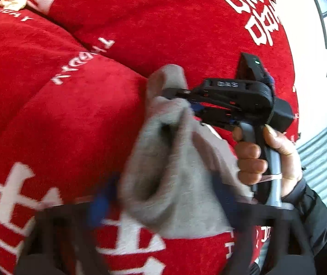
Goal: Fold small clothes
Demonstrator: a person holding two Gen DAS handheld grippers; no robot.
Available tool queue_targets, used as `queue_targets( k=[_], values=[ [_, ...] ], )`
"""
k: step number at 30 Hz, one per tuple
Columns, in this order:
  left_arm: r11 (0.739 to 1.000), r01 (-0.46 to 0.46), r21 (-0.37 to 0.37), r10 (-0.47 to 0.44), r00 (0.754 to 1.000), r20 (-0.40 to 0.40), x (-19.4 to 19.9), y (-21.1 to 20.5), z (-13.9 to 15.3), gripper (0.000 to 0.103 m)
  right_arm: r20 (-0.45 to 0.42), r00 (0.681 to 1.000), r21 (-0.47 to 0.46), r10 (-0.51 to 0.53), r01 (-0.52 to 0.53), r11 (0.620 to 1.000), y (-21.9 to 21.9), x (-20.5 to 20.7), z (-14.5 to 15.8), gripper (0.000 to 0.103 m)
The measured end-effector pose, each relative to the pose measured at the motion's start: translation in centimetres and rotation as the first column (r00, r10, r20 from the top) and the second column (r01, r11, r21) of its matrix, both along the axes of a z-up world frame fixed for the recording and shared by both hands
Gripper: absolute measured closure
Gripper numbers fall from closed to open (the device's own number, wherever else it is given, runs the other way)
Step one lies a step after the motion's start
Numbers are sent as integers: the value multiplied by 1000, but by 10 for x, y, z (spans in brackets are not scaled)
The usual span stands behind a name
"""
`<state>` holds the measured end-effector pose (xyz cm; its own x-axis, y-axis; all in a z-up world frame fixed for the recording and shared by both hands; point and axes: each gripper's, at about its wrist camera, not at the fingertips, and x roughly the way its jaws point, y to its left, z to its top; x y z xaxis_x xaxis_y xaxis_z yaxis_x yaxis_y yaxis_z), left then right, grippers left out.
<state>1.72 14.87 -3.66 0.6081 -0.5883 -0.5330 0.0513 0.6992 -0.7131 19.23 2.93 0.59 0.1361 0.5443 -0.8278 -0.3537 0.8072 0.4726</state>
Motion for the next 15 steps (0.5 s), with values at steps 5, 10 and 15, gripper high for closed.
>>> queue_targets(
  k=[5, 10, 15],
  values=[
    [995, -2, 99, 0, 1000, 19, -3, -14, 10, 91, 22, 1000, -15, 3, -3, 1000, -2, -1, 3, 84],
    [946, -72, 316, 40, 994, 106, -21, -40, 38, 93, 61, 998, -15, -7, 8, 1000, -10, -4, 17, 84],
    [864, -120, 488, 51, 987, 151, -35, -74, 56, 94, 80, 997, -2, -19, 19, 1000, -26, -8, 32, 84]
  ],
)
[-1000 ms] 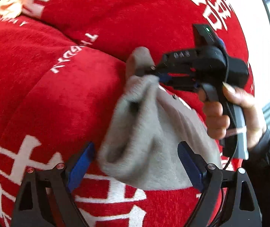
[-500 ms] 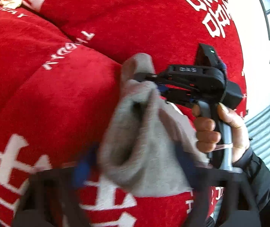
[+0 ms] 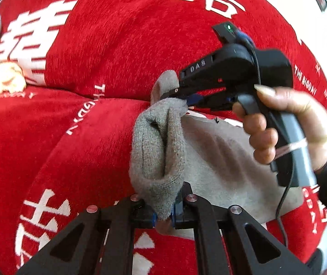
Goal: Fold small clothes
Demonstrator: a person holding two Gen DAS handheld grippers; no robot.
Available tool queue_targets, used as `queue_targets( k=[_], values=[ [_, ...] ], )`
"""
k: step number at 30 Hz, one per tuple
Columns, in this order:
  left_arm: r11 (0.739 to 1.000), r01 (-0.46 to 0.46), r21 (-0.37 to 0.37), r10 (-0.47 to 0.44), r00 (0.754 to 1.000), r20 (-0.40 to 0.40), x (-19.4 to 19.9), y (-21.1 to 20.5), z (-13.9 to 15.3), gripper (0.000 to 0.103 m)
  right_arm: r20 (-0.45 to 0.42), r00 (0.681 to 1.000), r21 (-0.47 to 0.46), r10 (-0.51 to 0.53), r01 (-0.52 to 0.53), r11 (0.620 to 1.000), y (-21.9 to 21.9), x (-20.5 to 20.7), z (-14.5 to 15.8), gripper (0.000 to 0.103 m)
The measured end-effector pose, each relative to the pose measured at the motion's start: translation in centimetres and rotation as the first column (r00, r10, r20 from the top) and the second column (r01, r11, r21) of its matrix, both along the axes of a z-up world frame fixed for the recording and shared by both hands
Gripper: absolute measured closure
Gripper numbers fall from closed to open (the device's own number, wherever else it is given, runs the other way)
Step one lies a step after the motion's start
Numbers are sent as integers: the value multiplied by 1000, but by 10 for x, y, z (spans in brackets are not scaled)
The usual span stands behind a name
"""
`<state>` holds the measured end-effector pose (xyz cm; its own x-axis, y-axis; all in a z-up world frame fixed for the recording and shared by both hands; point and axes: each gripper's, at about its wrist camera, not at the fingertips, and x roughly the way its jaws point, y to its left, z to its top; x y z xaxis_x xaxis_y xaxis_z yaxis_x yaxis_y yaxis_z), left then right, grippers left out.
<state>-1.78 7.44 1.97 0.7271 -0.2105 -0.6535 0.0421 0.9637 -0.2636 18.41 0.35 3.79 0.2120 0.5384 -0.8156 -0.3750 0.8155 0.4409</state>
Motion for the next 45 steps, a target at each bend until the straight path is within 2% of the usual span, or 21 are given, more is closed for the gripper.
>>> queue_targets(
  k=[6, 12, 18, 27, 32, 38, 45],
  values=[
    [993, -20, 117, 25, 999, -40, 1, -26, 16, 94, 26, 1000, 13, -11, 11, 1000, -24, -5, 18, 85],
    [981, -17, 194, 38, 994, -105, 13, -49, 29, 94, 44, 999, -44, 17, -15, 999, -33, -4, 30, 85],
    [975, 5, 223, 24, 991, -130, 14, -69, 39, 94, 86, 995, -70, 43, -37, 997, -44, -8, 47, 85],
    [962, 37, 272, 0, 991, -137, 11, -109, 49, 94, 115, 992, -60, 42, -36, 998, -82, -14, 63, 85],
    [955, 40, 295, 1, 990, -139, 9, -134, 54, 94, 138, 988, -59, 75, -67, 996, -104, -17, 71, 85],
    [930, 73, 360, -28, 991, -129, 7, -174, 57, 94, 159, 981, -77, 113, -102, 992, -130, -16, 78, 85],
    [890, 107, 444, -55, 990, -128, 9, -223, 57, 94, 193, 969, -103, 154, -136, 985, -156, -14, 82, 85]
  ],
)
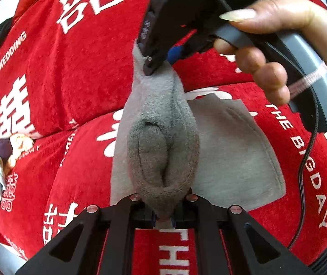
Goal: Fold small clothes
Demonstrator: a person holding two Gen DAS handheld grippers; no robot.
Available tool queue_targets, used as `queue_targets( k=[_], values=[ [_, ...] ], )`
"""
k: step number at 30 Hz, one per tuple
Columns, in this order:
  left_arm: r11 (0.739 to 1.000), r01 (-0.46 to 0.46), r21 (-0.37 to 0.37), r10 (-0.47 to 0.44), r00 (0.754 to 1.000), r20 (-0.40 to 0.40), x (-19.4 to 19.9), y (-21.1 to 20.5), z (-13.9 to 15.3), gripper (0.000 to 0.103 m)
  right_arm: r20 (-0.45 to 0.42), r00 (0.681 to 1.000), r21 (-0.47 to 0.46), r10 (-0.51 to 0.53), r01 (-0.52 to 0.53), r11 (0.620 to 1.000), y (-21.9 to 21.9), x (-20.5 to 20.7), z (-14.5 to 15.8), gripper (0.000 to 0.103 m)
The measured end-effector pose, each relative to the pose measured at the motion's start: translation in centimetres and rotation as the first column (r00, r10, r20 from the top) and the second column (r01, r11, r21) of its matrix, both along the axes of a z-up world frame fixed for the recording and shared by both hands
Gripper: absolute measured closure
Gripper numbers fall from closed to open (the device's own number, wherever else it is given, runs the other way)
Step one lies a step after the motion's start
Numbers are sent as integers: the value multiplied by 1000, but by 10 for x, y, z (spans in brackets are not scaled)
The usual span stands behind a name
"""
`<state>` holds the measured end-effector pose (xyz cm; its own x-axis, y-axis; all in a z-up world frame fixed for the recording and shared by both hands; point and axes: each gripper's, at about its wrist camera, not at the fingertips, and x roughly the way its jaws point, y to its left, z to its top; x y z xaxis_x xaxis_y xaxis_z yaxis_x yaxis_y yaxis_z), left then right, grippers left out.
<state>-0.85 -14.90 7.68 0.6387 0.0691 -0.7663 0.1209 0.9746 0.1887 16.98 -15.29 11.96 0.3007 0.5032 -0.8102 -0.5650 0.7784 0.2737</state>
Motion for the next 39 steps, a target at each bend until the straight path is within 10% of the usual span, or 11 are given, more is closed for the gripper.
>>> queue_targets(
  k=[27, 30, 34, 39],
  values=[
    [961, 200, 189, -183, 978, -104, -5, -130, -62, 94, -111, 976, 75, -187, 195, 978, -147, 2, -94, 84],
    [961, 209, 180, -185, 973, -139, -7, -128, -58, 93, -148, 958, 91, -246, 261, 961, -159, 4, -99, 72],
    [972, 235, 24, -230, 965, -126, -18, -105, -36, 20, -100, 937, 92, -335, 344, 934, -183, -2, -81, 57],
    [954, 259, -151, -267, 963, -33, -35, -61, 4, 20, -26, 973, 219, -231, 231, 948, -181, -40, -48, 54]
  ],
)
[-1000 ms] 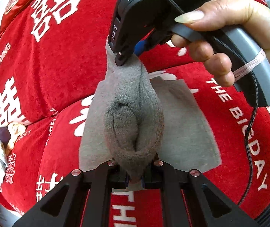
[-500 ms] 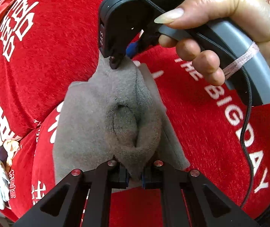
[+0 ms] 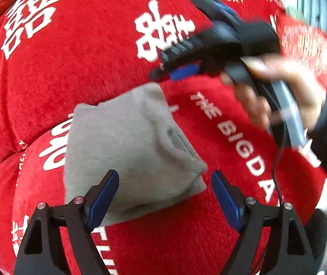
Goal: Fold small clothes
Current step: 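Open both grippers to release the folded sweater, then press the folded sweater bundle flat with both open grippers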
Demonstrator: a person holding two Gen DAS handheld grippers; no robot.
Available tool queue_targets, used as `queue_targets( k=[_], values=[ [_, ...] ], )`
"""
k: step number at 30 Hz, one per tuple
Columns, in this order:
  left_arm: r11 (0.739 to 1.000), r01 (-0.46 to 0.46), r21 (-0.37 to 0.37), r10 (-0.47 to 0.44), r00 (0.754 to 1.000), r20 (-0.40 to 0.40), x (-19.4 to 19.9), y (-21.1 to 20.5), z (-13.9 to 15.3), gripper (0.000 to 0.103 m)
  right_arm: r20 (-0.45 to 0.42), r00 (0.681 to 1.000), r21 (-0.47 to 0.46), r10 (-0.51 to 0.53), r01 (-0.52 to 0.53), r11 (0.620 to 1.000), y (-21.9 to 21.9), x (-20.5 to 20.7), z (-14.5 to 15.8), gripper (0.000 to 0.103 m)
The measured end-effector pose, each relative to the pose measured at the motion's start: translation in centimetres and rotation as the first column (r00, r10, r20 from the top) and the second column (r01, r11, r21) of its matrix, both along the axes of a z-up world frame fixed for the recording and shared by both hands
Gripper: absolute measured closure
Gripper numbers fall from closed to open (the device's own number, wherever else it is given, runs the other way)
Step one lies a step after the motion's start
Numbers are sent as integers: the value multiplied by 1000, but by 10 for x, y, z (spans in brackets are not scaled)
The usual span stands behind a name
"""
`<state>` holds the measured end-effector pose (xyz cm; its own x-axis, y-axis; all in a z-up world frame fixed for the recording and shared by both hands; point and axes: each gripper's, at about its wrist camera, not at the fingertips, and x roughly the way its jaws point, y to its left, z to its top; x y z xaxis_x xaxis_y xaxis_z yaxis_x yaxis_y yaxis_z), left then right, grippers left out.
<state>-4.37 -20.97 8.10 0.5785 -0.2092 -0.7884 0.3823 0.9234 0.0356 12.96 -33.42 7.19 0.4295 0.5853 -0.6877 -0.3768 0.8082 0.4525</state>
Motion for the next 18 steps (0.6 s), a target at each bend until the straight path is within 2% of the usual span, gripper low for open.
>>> queue_targets(
  k=[2, 6, 9, 11, 12, 14, 18],
  values=[
    [997, -36, -72, 37, 999, 13, 7, 23, 12, 20, -10, 996, 48, 84, -84, 995, 15, -13, 1, 51],
    [974, -186, -129, 181, 982, -45, 36, 64, 10, 20, -43, 982, 52, 184, -181, 982, 47, -29, -12, 51],
    [960, -268, -76, 260, 960, -102, 56, 82, -14, 20, -78, 985, -42, 154, -157, 987, 50, -30, -33, 51],
    [956, -294, -1, 292, 948, -124, 62, 89, -35, 20, -73, 991, -19, 113, -115, 993, 38, -31, -40, 56],
    [958, -287, 2, 284, 946, -155, 63, 92, -47, 20, -69, 992, -11, 102, -103, 995, 31, -33, -40, 56],
    [957, -289, -19, 281, 941, -189, 59, 100, -56, 20, -48, 997, -68, 54, -57, 996, 27, -41, -35, 56],
    [950, -304, -67, 291, 944, -157, 44, 109, -39, 20, 17, 999, -67, 39, -38, 997, 24, -74, -8, 53]
  ],
)
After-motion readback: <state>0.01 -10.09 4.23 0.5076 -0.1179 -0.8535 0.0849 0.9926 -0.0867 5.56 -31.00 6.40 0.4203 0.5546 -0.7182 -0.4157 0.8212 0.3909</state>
